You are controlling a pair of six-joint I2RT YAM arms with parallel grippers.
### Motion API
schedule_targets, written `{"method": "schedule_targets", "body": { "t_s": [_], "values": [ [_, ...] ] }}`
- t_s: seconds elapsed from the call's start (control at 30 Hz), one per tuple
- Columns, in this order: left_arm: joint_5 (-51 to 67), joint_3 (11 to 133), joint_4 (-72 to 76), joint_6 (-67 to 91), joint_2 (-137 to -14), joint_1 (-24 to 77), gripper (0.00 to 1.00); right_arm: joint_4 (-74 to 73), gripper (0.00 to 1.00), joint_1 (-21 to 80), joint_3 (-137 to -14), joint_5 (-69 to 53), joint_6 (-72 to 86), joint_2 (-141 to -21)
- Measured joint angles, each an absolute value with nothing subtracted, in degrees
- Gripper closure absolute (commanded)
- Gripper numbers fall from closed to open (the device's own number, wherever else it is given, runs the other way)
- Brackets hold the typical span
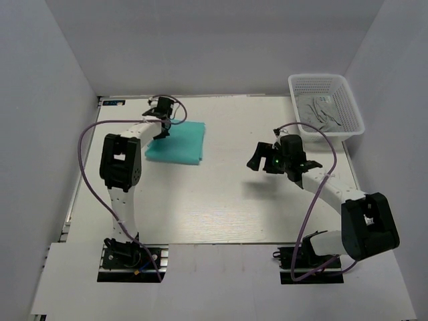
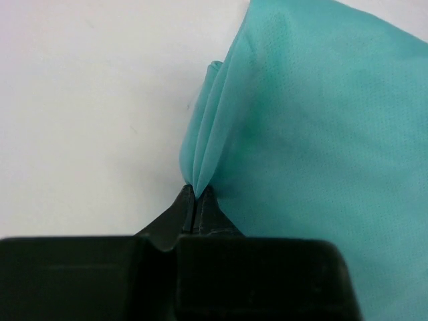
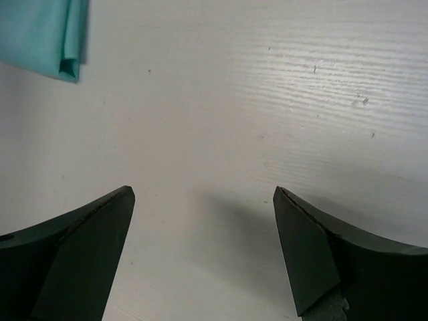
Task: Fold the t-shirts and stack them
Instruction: Put the neatly folded tshirt into the corner of the board with the left arm
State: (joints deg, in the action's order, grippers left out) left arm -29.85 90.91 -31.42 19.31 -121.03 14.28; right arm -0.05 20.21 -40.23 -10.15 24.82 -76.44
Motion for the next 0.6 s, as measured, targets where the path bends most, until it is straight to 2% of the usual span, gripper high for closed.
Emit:
{"method": "schedule_targets", "body": {
  "t_s": [0.27, 0.6],
  "values": [
    [-30.11, 100.42, -27.29, 7.01, -126.74, 3.42, 1.00, -1.26, 0.10, 19.84, -47.92, -6.98, 24.36, -82.91],
    [-26.96, 123.20, -23.94, -3.84, -143.31, -5.48, 1.00, -6.39, 0.10, 19.14, -55.00, -4.60, 22.55, -90.48]
  ]
}}
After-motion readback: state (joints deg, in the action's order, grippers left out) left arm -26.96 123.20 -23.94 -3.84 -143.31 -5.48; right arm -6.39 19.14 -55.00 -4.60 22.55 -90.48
